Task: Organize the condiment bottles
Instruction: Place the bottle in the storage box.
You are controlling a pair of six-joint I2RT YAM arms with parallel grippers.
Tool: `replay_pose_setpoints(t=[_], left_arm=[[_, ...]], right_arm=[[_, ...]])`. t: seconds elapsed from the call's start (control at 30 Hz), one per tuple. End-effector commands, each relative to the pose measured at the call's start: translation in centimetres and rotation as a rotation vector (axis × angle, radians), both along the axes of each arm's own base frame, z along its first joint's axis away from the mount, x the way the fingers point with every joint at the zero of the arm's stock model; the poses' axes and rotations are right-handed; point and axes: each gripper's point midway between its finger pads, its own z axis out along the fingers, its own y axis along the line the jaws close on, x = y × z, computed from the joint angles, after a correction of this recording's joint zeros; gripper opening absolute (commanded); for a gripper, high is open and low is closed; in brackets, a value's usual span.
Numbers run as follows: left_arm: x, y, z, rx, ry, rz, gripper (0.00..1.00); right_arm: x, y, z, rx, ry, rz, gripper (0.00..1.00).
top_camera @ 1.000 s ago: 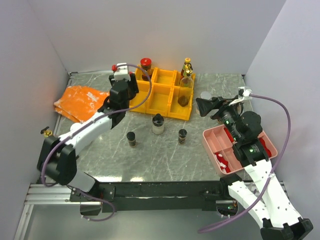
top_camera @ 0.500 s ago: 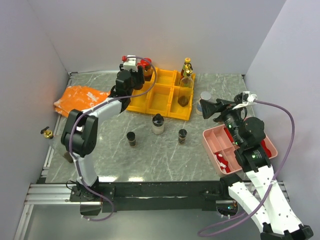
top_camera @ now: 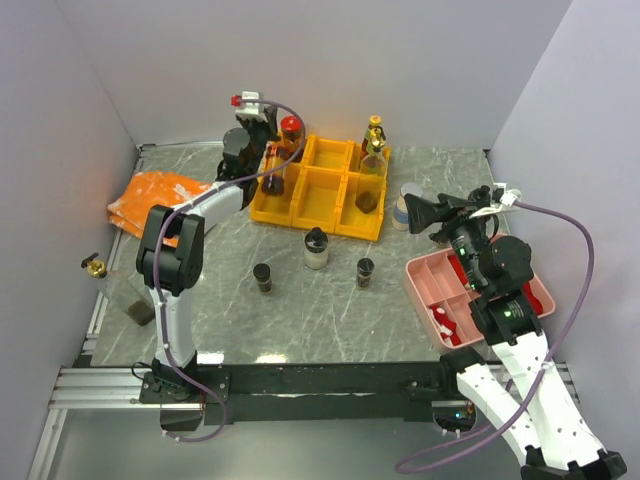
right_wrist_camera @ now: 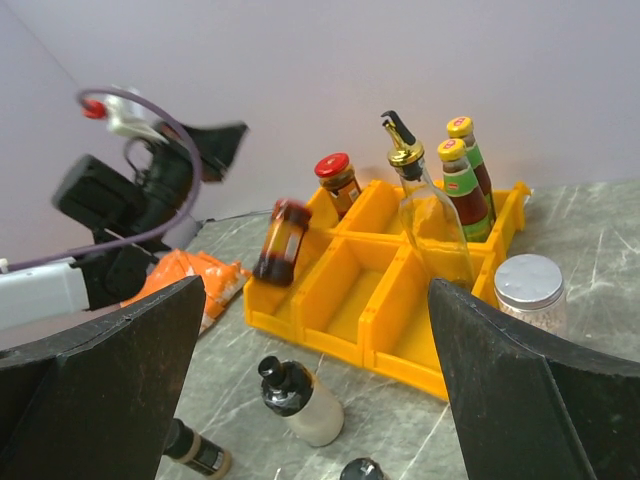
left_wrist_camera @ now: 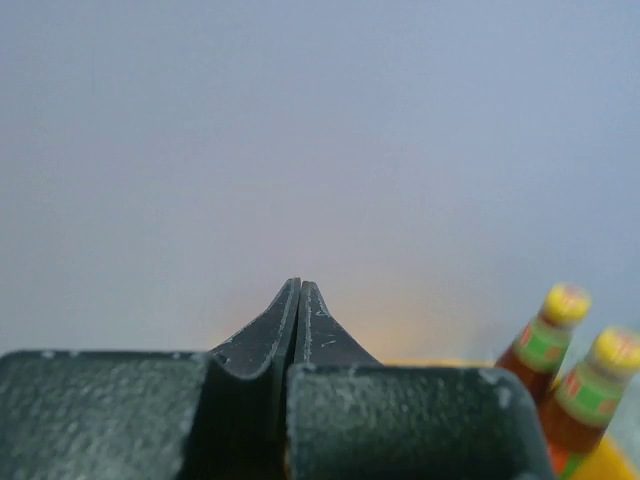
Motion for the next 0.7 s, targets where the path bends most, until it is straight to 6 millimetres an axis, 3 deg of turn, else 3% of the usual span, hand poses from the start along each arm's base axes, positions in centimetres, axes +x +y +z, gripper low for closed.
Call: replay_pose_setpoints(t=[0.0, 0.13, 0.17, 0.2, 0.23, 0.27, 0.3, 0.37, 0.47, 0.5, 0.57, 0.67], left_arm=[[-0.2, -0.9, 7.2, -0.091, -0.245, -0.054, 0.01], [-0.5, -0.1, 6.4, -0.109, -0.222, -0.028, 0.02], [-0.5, 0.1, 5.2, -0.102, -0.18, -0.015, 0.06], [-1.0, 0.3, 5.8, -0.097, -0.161, -0.009, 0.14], [-1.3, 0.4, 5.6, -0.085, -0.134, -0.006, 0.3], [-1.6, 0.7, 3.4, -0.062, -0.068, 0.0, 0.34], [-2.9, 1.0, 4.7, -0.071, -0.084, -0.006, 0.38], [-4.1, 1.3, 3.0, -0.052, -0.029, -0.01, 0.49], [-4.9, 1.5, 1.3, -0.005, 0.138, -0.011, 0.5], [-5.3, 1.2, -1.5, 0.044, 0.265, -0.031, 0.5], [-5.5, 1.0, -2.3, 0.081, 0.337, -0.044, 0.51], [-6.2, 1.1, -5.3, 0.118, 0.461, -0.052, 0.53]], right_arm=[[0.7, -0.1, 0.7, -0.005, -0.034, -0.017, 1.0], [1.4, -0.2, 0.3, -0.015, -0.013, -0.034, 1.0], [1.4, -0.1, 0.4, -0.016, -0.013, -0.03, 1.0], [1.4, 0.0, 0.4, -0.017, -0.01, -0.024, 1.0], [1.5, 0.0, 0.3, -0.016, -0.007, -0.023, 1.0], [1.5, 0.1, 0.2, -0.016, -0.004, -0.023, 1.0], [1.3, 0.6, 0.1, -0.022, -0.003, 0.007, 1.0], [1.3, 0.6, -0.3, -0.027, 0.01, 0.012, 1.0], [1.2, 1.1, -0.8, -0.028, 0.026, 0.037, 1.0], [1.2, 1.3, -1.0, -0.029, 0.03, 0.047, 1.0], [1.0, 1.6, -1.2, -0.026, 0.038, 0.067, 1.0], [0.7, 2.0, -0.8, -0.023, 0.027, 0.094, 1.0]])
